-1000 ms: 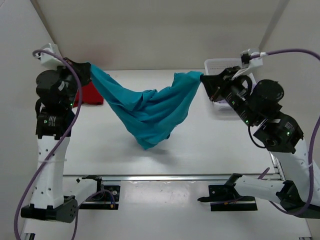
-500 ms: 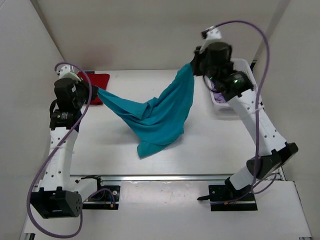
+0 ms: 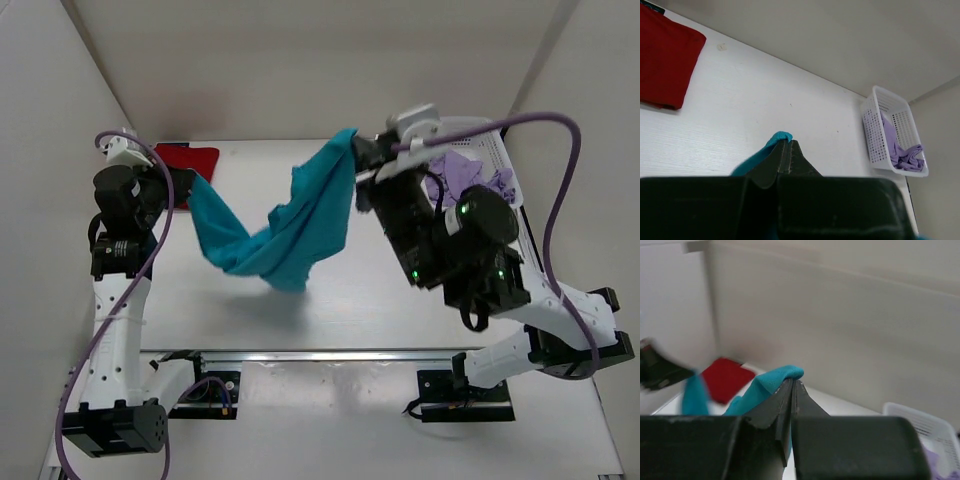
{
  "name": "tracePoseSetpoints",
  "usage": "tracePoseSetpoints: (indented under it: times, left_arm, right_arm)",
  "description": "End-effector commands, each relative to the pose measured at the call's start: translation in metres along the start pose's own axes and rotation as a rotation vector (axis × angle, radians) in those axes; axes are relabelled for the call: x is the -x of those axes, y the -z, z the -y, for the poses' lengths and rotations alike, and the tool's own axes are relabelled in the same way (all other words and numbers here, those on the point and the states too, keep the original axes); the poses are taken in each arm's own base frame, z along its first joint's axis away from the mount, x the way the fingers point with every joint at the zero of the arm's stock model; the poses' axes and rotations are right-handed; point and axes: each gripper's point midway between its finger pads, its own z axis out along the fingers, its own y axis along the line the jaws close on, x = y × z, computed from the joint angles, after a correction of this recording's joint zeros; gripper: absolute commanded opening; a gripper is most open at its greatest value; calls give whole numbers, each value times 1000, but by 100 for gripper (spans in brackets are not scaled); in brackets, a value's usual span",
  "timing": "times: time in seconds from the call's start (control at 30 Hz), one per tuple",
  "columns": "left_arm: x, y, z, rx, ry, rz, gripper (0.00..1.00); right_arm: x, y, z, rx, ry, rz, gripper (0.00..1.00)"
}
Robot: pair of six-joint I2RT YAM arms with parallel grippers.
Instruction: Fold and stack the t-shirts
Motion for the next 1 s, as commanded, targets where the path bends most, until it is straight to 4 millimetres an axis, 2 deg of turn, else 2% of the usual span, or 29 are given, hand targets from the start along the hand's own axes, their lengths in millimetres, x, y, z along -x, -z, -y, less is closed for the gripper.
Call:
tracePoseSetpoints:
  times: [0.0,0.03,0.07,0.1,0.13,0.17,0.2,0.23,0.27,0.3,0.33,0.37,0.4,0.43,0.47,0.5,0.53,0.57,0.6,0.63,0.67,0.7,0.73,0.77,0.83,0.87,0.9,0.93,0.97]
  left_arm:
    - [5,7,0,-18,9,24,0]
    - [2,6,-5,-9,7,17,0]
    - [2,5,-10,7,16,20,0]
    - [-3,3,-13,10,22,7,0]
    - [-9,1,-19,20,24,-2,0]
    - [-11,-2,-19,16,32,-9,0]
    - [-18,-6,-25,25,32,-19,0]
    - [-26,-9,-30,34,49,-29,0]
    - [-38,-14,-39,47,62,-50,0]
    - [-42,-19,-44,55,71,-54,0]
    - [-54,-22,-55,75,102,-75,0]
    - [-72,-27,-62,81,132,-108,0]
    - [-76,-32,-65,77,139,-106,0]
    - [-94,-37,-73,85,166,-131,0]
    - [-111,-39,-83,110,192,-154,0]
    - [-120,-44,-89,122,206,-170,0]
    - [-134,-50,-98,137,221,-185,0]
    - [-142,-52,-108,157,241,-199,0]
    - [-152,-57,-117,178,264,-221,0]
    - [-156,-63,-122,189,275,-233,4]
    - [-155,-68,-127,199,269,-233,7]
    - [-148,-71,-130,223,257,-214,15]
    - [-143,-75,-137,253,253,-203,22]
    - [-132,-78,-133,249,251,-179,38]
    - [-112,-79,-126,253,213,-113,67]
    - [-103,-77,-117,241,194,-89,71]
    - [-90,-74,-108,254,134,-33,72]
    - [-88,-72,-100,264,93,-7,73]
    - [-77,-65,-100,285,63,48,73]
  right_arm:
    - [0,-25,26,-153,72,-27,0]
    - [-8,-41,17,-119,88,-33,0]
    - [-16,-56,22,-74,67,-37,0]
    - [-32,-78,35,-101,18,-63,0]
    - [-53,-90,17,41,35,-102,0]
    - [-82,-108,24,111,-11,-147,0]
    - [-110,-125,49,81,-64,-193,0]
    - [-130,-133,39,188,-95,-223,0]
    - [-158,-145,51,255,-128,-252,0]
    - [-196,-151,69,243,-173,-318,0]
    - [-212,-159,64,323,-212,-315,0]
    - [-236,-168,76,338,-240,-335,0]
    - [-251,-174,98,325,-284,-354,0]
    - [-274,-188,119,283,-313,-390,0]
    - [-313,-199,125,273,-336,-459,0]
    - [-308,-213,146,220,-327,-447,0]
    - [-313,-239,168,163,-321,-437,0]
    - [-372,-248,177,92,-341,-568,0]
    - [-368,-269,194,59,-338,-557,0]
    - [-356,-277,210,44,-361,-485,6]
    - [-358,-266,221,7,-416,-489,17]
    - [-334,-269,222,32,-433,-413,24]
    - [-330,-263,231,20,-481,-427,35]
    - [-316,-263,231,27,-504,-418,40]
    - [-329,-246,227,-14,-529,-540,44]
    - [-336,-241,216,-15,-522,-582,45]
    - [-357,-227,202,-40,-493,-676,45]
    - [-366,-216,197,-77,-472,-730,45]
    - [-387,-198,169,-60,-459,-818,44]
